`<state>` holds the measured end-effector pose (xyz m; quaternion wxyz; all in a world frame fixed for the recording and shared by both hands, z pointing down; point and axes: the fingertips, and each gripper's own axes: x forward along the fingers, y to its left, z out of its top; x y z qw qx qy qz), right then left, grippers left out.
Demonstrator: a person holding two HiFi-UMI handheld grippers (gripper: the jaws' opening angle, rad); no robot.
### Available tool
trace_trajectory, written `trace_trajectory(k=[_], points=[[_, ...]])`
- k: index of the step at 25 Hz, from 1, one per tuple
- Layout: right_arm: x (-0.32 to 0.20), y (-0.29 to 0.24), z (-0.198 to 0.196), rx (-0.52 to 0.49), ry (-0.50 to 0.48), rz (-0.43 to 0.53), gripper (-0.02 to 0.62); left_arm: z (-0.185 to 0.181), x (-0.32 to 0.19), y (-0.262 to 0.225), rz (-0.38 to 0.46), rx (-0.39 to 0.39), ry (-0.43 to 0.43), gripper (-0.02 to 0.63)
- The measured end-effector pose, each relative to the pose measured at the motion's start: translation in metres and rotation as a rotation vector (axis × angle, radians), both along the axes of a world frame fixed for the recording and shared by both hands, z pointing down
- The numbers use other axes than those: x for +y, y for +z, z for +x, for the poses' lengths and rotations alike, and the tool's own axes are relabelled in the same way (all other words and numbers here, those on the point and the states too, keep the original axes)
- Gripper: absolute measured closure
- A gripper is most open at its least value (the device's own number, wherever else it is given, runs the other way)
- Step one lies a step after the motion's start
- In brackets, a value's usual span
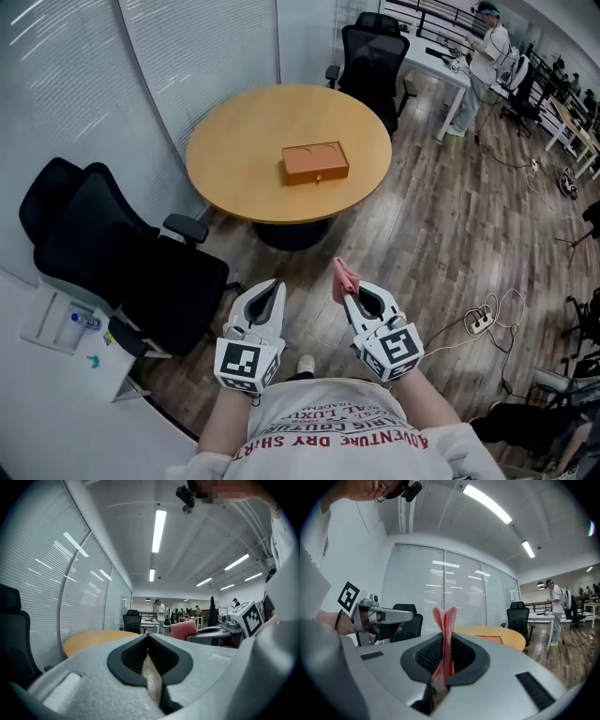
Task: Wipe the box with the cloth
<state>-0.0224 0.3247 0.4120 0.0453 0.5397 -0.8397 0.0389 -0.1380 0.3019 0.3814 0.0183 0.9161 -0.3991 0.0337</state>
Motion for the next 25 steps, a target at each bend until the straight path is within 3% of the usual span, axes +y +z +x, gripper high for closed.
trace_trajectory(k=[7,13,25], points=[[-0.053,0.024,-0.019,-0.009,-0.043,-0.072,0.565,-0.012,-0.054,0.020,-0.055,-0.001,-0.005,0.597],[-0.109,0.033,-0.010,-0.007,-0.092,-0.085,0.563,0.001,-0.103,0.033,-0.074,-0.015,-0.019,0.597],[-0.292,0.047,0.070,0.001,-0.184,-0.098,0.563,0.079,-0.276,0.039,-0.093,-0.044,-0.112,0.597]])
